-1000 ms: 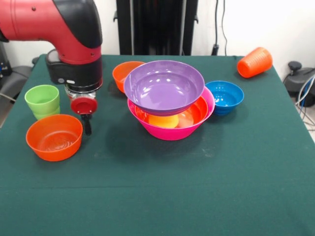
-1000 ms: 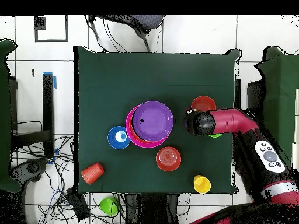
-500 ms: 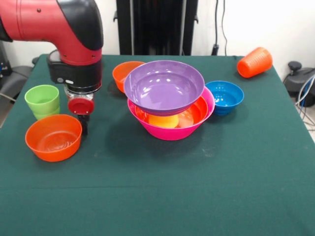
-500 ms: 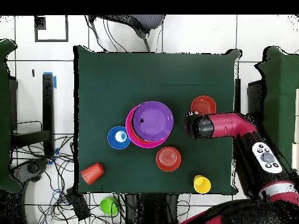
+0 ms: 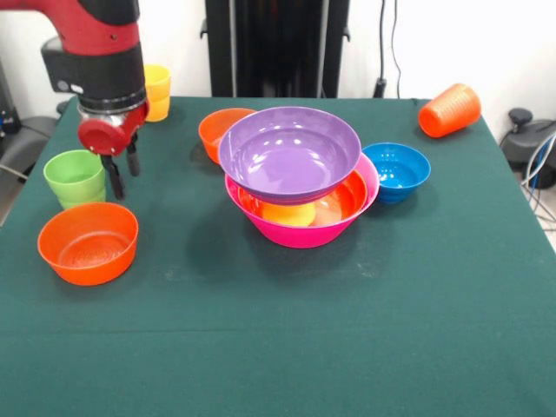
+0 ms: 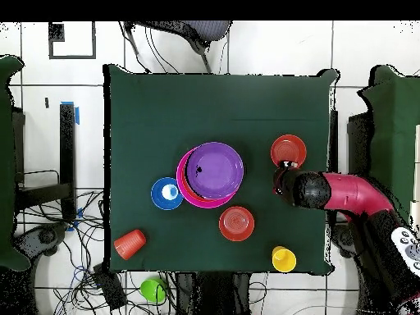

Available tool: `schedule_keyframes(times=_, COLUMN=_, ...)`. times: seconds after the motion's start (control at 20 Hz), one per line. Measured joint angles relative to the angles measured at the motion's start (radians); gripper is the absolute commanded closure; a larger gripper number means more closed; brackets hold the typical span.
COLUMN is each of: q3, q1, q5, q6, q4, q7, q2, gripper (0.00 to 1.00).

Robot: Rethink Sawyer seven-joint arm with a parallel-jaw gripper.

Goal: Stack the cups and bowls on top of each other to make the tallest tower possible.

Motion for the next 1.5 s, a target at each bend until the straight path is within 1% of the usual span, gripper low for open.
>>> schedule_keyframes(times=0.15, q3=-0.001, q1=0.0, q5=0.012, q6=0.0, q4=0.011, q7=0.0, q2=-0.021, gripper=0.0)
schedule_keyframes(times=0.3, q3=-0.001, q1=0.0, q5=0.044, q6=0.0, q4=0.026, q7=0.0, q2=-0.043, gripper=0.0)
schedule_keyframes(times=0.45, q3=-0.001, q1=0.001, q5=0.07, q6=0.0, q4=0.031, q7=0.0, q2=-0.05, gripper=0.0)
schedule_keyframes(times=0.55, q3=-0.001, q1=0.003, q5=0.073, q6=0.0, q4=0.031, q7=0.0, q2=-0.049, gripper=0.0)
schedule_keyframes(times=0.9, q3=-0.015, q1=0.027, q5=0.073, q6=-0.02, q4=0.031, q7=0.0, q2=-0.034, gripper=0.0)
schedule_keyframes(times=1.25, q3=-0.07, q1=0.07, q5=0.07, q6=-0.1, q4=0.017, q7=0.0, q2=0.003, gripper=0.0)
schedule_keyframes(times=1.5, q3=-0.123, q1=0.101, q5=0.057, q6=-0.161, q4=-0.019, q7=0.0, q2=0.042, gripper=0.0)
